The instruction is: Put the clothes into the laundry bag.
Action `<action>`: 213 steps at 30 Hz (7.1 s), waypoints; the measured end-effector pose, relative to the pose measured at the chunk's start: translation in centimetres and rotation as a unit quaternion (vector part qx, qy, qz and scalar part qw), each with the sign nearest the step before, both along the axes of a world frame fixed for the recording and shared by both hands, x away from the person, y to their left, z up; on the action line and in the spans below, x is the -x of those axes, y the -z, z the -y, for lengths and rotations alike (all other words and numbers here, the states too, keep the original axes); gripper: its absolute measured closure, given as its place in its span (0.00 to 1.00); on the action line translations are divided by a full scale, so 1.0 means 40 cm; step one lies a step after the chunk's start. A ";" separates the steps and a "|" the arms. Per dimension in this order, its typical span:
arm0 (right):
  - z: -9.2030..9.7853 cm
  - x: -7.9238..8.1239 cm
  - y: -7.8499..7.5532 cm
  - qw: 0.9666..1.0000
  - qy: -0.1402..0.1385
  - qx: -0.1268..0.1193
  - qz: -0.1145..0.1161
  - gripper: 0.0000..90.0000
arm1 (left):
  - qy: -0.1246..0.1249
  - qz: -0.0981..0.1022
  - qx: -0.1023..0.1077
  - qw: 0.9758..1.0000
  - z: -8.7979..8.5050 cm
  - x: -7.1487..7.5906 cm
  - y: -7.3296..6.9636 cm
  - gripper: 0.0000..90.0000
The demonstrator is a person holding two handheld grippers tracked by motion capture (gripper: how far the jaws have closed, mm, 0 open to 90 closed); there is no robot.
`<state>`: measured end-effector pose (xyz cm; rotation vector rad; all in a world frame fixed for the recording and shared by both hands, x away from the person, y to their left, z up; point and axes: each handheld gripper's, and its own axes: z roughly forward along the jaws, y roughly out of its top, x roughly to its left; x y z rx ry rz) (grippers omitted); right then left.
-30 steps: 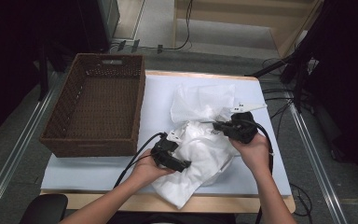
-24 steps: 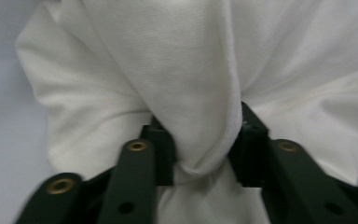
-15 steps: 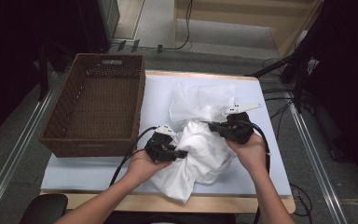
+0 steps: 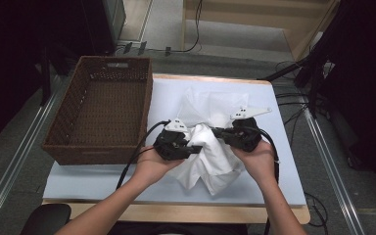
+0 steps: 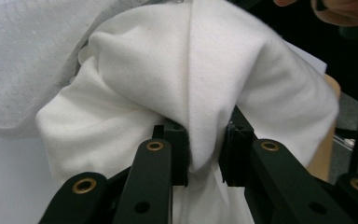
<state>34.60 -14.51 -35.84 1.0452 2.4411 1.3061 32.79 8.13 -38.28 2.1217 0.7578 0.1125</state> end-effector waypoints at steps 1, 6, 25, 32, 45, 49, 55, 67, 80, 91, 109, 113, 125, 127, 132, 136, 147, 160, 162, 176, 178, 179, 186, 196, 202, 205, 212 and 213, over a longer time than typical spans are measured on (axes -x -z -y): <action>0.002 -0.002 0.002 1.000 0.000 0.000 -0.002 1.00 | -0.001 -0.003 -0.002 1.000 0.007 -0.005 0.004 0.86; 0.002 0.001 0.001 1.000 -0.009 -0.004 -0.004 1.00 | -0.004 -0.024 -0.015 1.000 0.046 -0.046 0.047 0.86; -0.028 0.025 -0.015 0.997 -0.073 -0.006 0.001 1.00 | -0.049 -0.074 0.002 0.996 0.050 -0.124 0.106 0.85; -0.021 0.031 -0.026 0.996 -0.085 -0.027 0.009 1.00 | -0.049 -0.074 0.048 0.995 0.006 -0.100 0.050 0.85; 0.003 0.006 0.002 0.996 -0.080 -0.049 -0.012 1.00 | -0.051 -0.046 0.042 0.997 0.054 -0.108 0.087 0.85; 0.006 0.004 0.008 0.995 -0.082 -0.045 -0.018 1.00 | -0.066 -0.053 0.039 0.996 0.064 -0.136 0.103 0.85; 0.000 0.006 0.015 0.994 -0.102 -0.032 -0.026 1.00 | -0.103 -0.064 0.044 0.992 0.052 -0.180 0.122 0.84; 0.047 -0.013 0.032 0.996 -0.075 -0.038 -0.033 1.00 | -0.070 -0.068 0.057 0.994 -0.014 -0.149 0.069 0.69; 0.048 -0.016 0.033 0.997 -0.065 -0.033 -0.032 1.00 | -0.048 -0.053 -0.011 0.997 -0.080 -0.046 0.052 0.37; 0.047 -0.017 0.037 0.997 -0.063 -0.034 -0.034 1.00 | -0.044 -0.075 -0.037 0.996 -0.086 -0.023 0.154 0.31; 0.024 -0.018 0.052 0.997 -0.067 -0.024 -0.037 1.00 | -0.046 -0.022 -0.002 0.999 -0.089 -0.028 0.231 0.76; 0.022 -0.018 0.052 0.997 -0.067 -0.023 -0.038 1.00 | -0.046 -0.032 -0.001 0.998 -0.092 -0.034 0.230 0.85; 0.022 -0.017 0.050 0.997 -0.058 -0.026 -0.043 1.00 | -0.042 -0.090 0.003 0.995 -0.089 -0.045 0.208 0.93; 0.023 -0.015 0.047 0.997 -0.056 -0.026 -0.042 1.00 | -0.042 -0.097 0.010 0.994 -0.087 -0.043 0.202 0.93; 0.024 -0.008 0.035 0.998 -0.051 -0.028 -0.032 1.00 | -0.038 -0.105 0.037 0.993 -0.089 -0.037 0.171 0.94; 0.024 -0.005 0.032 0.998 -0.051 -0.024 -0.029 1.00 | -0.025 -0.074 0.069 0.995 -0.094 -0.017 0.105 0.94; 0.006 0.011 0.001 0.998 -0.048 -0.031 -0.013 1.00 | -0.006 -0.012 0.107 0.994 -0.053 0.003 -0.001 0.94; 0.047 0.007 -0.016 0.999 -0.028 -0.041 -0.011 1.00 | 0.003 -0.013 0.094 0.996 0.055 -0.091 0.026 0.94; 0.049 0.007 -0.018 0.999 -0.030 -0.042 -0.010 1.00 | 0.005 -0.010 0.082 0.997 0.069 -0.099 0.031 0.93; 0.044 0.006 -0.008 0.998 -0.049 -0.041 -0.020 1.00 | -0.041 -0.024 0.059 0.997 0.096 -0.190 0.081 0.93; 0.041 0.005 -0.004 0.998 -0.051 -0.039 -0.023 1.00 | -0.048 -0.017 0.051 0.997 0.094 -0.196 0.078 0.92; 0.040 0.004 -0.002 0.998 -0.052 -0.038 -0.023 1.00 | -0.051 -0.016 0.051 0.997 0.092 -0.199 0.078 0.92; 0.061 -0.007 0.015 0.998 -0.043 -0.041 -0.029 1.00 | -0.036 -0.020 0.053 0.998 0.072 -0.184 0.060 0.85; 0.074 -0.011 0.016 0.998 -0.031 -0.041 -0.025 1.00 | -0.014 -0.027 0.053 0.998 0.003 -0.140 0.008 0.62; 0.071 -0.012 0.017 0.998 -0.033 -0.039 -0.024 1.00 | -0.006 -0.006 0.023 1.000 -0.019 -0.094 0.004 0.52; 0.073 -0.012 0.017 0.998 -0.030 -0.040 -0.026 1.00 | -0.014 -0.020 0.031 0.999 -0.040 -0.082 0.020 0.47; 0.074 -0.014 0.019 0.998 -0.030 -0.041 -0.028 1.00 | -0.020 -0.041 0.005 0.999 -0.057 -0.065 0.082 0.45; 0.074 -0.014 0.019 0.998 -0.030 -0.041 -0.028 1.00 | -0.020 -0.043 0.006 0.999 -0.055 -0.064 0.089 0.45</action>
